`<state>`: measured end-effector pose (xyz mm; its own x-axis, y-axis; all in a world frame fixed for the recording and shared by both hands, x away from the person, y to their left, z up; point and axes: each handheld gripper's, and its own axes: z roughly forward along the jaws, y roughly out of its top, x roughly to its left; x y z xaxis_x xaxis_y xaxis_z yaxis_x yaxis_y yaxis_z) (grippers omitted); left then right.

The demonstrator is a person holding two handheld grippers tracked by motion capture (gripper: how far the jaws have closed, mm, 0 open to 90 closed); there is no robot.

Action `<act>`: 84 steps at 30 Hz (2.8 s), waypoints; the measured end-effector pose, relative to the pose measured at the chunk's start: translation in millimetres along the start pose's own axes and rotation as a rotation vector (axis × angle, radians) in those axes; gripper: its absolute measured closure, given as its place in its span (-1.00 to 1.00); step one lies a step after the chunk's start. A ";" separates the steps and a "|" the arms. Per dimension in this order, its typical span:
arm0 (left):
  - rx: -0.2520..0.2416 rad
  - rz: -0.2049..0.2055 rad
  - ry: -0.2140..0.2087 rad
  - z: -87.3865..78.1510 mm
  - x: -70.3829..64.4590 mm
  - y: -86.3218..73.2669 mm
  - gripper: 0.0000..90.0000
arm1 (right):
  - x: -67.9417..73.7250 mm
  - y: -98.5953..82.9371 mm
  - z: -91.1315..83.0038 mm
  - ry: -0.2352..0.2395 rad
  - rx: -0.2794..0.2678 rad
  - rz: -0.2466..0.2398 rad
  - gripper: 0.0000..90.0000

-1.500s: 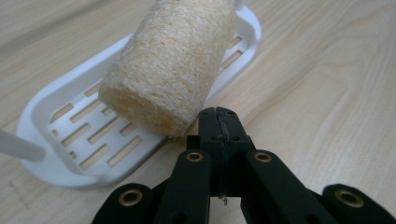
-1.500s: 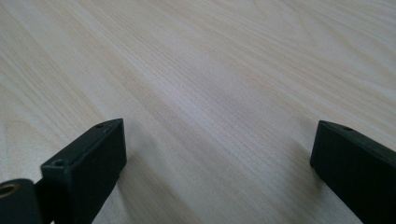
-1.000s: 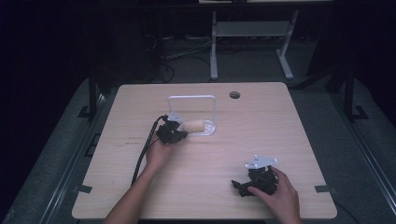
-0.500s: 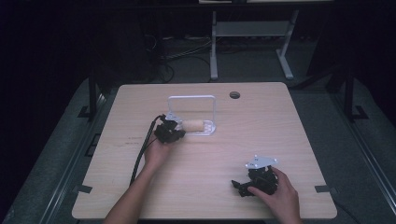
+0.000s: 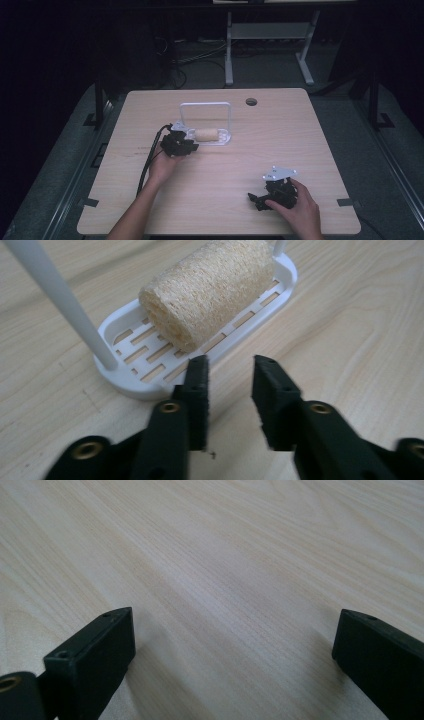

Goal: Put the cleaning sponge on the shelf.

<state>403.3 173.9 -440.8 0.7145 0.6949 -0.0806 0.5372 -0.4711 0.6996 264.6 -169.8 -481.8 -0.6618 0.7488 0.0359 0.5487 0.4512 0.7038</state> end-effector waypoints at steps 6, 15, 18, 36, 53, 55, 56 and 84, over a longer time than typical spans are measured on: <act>-0.013 -0.011 -0.009 -12.0 1.8 -7.2 -0.03 | -0.1 0.2 0.1 -0.001 0.000 0.001 -0.93; -0.008 0.017 0.013 -24.4 0.0 -15.4 -0.41 | -0.1 0.2 0.1 -0.001 0.000 0.001 -0.93; -0.021 0.017 0.015 -27.6 -2.1 -18.1 -0.48 | -0.1 0.2 0.1 -0.001 0.000 0.001 -0.93; -0.038 0.038 0.019 -53.3 -10.3 -42.3 -0.68 | -0.1 0.2 0.1 -0.001 0.000 0.001 -0.93; -0.073 0.023 0.032 -76.5 -12.5 -81.2 -0.68 | -0.1 0.2 0.2 -0.001 0.000 0.002 -0.93; -0.076 0.023 0.037 -78.5 -13.5 -85.8 -0.68 | -0.1 0.2 0.2 -0.001 0.000 0.002 -0.93; -0.072 0.026 0.041 -81.2 -13.6 -90.1 -0.68 | -0.1 0.2 0.2 -0.002 0.000 0.002 -0.93; -0.021 0.002 0.091 -105.3 -11.2 -150.4 -0.68 | -0.1 0.3 0.1 -0.002 0.002 0.003 -0.93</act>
<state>267.3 294.2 -470.3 0.6713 0.7411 -0.0150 0.5258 -0.4619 0.7143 264.9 -169.7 -481.6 -0.6591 0.7511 0.0363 0.5515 0.4500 0.7024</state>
